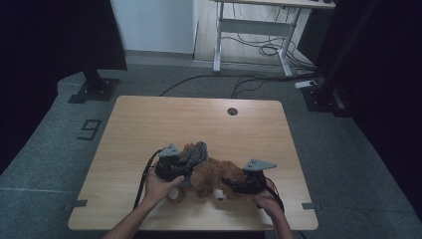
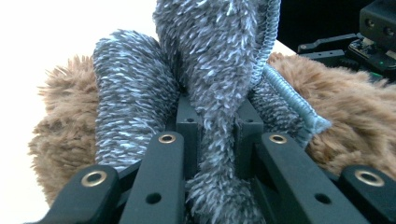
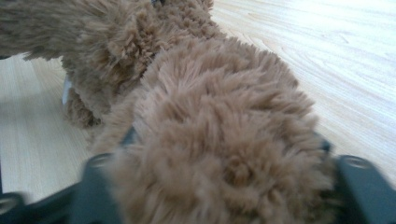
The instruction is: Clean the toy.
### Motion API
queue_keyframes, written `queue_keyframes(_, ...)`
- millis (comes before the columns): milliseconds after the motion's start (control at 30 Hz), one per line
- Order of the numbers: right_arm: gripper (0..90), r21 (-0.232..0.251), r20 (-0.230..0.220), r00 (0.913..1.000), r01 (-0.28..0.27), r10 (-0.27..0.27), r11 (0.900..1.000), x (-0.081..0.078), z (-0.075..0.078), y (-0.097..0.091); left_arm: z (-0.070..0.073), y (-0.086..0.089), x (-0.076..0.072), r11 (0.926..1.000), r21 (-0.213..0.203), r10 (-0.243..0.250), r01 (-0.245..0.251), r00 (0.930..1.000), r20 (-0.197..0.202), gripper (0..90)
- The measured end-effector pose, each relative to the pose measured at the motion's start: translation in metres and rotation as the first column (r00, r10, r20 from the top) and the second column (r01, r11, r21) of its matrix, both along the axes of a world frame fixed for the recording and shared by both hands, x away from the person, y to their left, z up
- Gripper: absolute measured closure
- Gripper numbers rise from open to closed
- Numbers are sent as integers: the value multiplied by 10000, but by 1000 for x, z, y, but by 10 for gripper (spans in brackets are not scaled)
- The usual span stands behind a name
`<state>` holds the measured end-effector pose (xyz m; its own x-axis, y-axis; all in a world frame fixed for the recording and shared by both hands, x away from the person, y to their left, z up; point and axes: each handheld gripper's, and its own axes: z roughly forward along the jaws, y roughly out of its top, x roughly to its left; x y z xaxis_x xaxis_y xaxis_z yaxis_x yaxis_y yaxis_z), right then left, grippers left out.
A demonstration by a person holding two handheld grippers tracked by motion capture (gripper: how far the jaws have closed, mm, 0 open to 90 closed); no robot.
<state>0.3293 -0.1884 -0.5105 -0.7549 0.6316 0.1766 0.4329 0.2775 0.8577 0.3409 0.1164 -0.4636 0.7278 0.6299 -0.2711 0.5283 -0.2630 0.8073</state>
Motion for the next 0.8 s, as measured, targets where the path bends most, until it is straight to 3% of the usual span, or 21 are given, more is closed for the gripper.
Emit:
queue_keyframes(200,556,140,456,9989,47,-54,9999,1,5,1,2,2,4,9997,-123,192,-191,9998,96,772)
queue_keyframes(467,605,210,1448,9887,371,-397,9991,13,18,14,14,14,24,9989,-155,437,-437,9990,-61,771)
queue_keyframes(633,603,-82,2591,9635,714,-668,9974,23,29,23,24,18,39,9964,-377,755,-759,9971,-123,772)
queue_keyframes(700,599,-316,3187,9450,885,-739,9956,25,30,23,27,16,42,9958,-428,807,-811,9967,-110,772)
queue_keyframes(767,582,-407,3365,9395,819,-635,9958,26,27,21,28,13,41,9967,-348,737,-739,9973,-77,771)
queue_keyframes(800,576,-415,3317,9413,806,-624,9959,25,23,18,28,11,40,9974,-307,654,-657,9978,-90,771)
